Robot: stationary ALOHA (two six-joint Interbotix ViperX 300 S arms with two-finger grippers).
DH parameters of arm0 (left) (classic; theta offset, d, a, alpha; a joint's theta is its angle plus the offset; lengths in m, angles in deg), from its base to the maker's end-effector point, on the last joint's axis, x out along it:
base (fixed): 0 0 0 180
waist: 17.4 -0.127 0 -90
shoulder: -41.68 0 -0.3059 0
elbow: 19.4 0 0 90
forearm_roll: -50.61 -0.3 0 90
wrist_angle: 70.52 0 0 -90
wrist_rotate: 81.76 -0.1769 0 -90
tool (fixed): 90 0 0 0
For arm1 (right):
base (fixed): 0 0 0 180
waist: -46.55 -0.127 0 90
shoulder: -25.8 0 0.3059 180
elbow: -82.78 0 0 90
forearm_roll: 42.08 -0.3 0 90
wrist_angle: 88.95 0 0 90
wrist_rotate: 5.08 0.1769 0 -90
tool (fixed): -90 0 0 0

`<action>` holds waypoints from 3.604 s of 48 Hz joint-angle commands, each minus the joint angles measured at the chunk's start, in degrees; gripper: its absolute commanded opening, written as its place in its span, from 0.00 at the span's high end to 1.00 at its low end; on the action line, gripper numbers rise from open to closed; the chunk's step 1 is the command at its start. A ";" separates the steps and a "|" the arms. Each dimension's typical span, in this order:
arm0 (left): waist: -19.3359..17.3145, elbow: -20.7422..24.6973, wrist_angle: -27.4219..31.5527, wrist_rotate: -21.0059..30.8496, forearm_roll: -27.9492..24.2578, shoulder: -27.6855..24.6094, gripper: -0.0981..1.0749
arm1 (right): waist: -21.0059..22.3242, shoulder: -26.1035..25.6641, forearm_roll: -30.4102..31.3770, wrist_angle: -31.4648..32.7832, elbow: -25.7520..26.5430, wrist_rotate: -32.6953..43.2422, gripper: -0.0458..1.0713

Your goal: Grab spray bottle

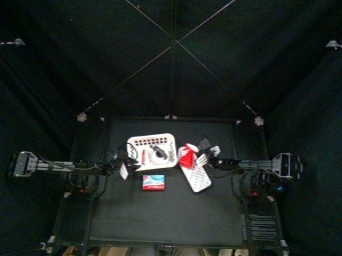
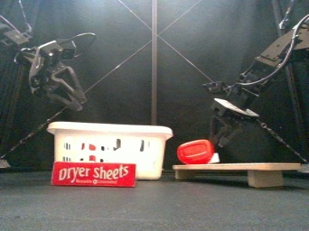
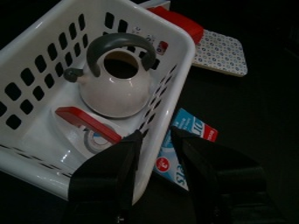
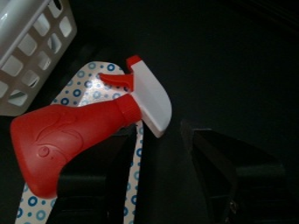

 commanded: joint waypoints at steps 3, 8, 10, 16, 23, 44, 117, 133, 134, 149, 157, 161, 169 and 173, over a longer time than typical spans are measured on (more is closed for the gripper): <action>-0.18 0.35 -0.62 0.00 0.44 0.09 0.28 | 2.02 -1.32 -2.81 -3.25 0.00 0.88 0.22; -0.18 0.00 -0.62 0.00 0.62 0.09 0.28 | 4.31 -4.92 -10.72 -5.45 0.26 0.18 0.22; -0.18 0.00 -0.62 0.00 0.70 0.09 0.28 | 5.10 -6.68 -12.92 -6.33 0.62 0.26 0.22; -0.35 0.35 -0.62 0.00 0.62 0.09 0.28 | 7.73 -10.63 -19.42 -9.49 1.93 0.09 0.22; -0.35 1.32 -1.23 -0.09 1.05 0.09 0.28 | 8.53 -11.87 -30.76 -10.90 2.72 -0.26 0.22; -1.49 -1.05 -1.41 -0.09 -1.67 0.09 0.28 | 7.91 -5.80 -45.18 -4.22 8.17 -0.35 0.22; -1.23 -2.81 -1.41 -0.18 -3.08 0.09 0.28 | 7.29 15.38 -50.10 5.10 20.83 -10.37 0.35; -1.23 -2.90 -1.41 -0.18 -3.08 0.09 0.28 | 6.06 11.07 -44.12 5.19 20.83 -10.11 0.43; -1.23 -2.81 -1.41 -0.18 -3.08 0.09 0.28 | 5.98 10.55 -43.68 5.19 20.92 -10.11 0.43; -1.23 -2.90 -1.41 -0.18 -2.90 0.09 0.28 | 5.27 3.43 -40.25 4.83 18.98 -9.40 0.43; -1.23 -2.90 -1.41 -0.18 -3.08 0.09 0.28 | 3.87 2.20 -37.09 3.25 17.67 -9.40 0.43; -1.23 -2.90 -1.41 -0.09 -3.08 0.09 0.28 | 3.08 2.20 -36.12 1.58 16.88 -9.40 0.43; -1.23 -2.72 -1.85 -0.09 -3.08 0.09 0.28 | 2.29 1.93 -33.84 -1.58 15.91 -9.67 0.43; -1.23 -2.37 -2.72 -0.09 -3.08 0.09 0.28 | 2.02 1.23 -32.34 -2.64 15.47 -9.40 0.43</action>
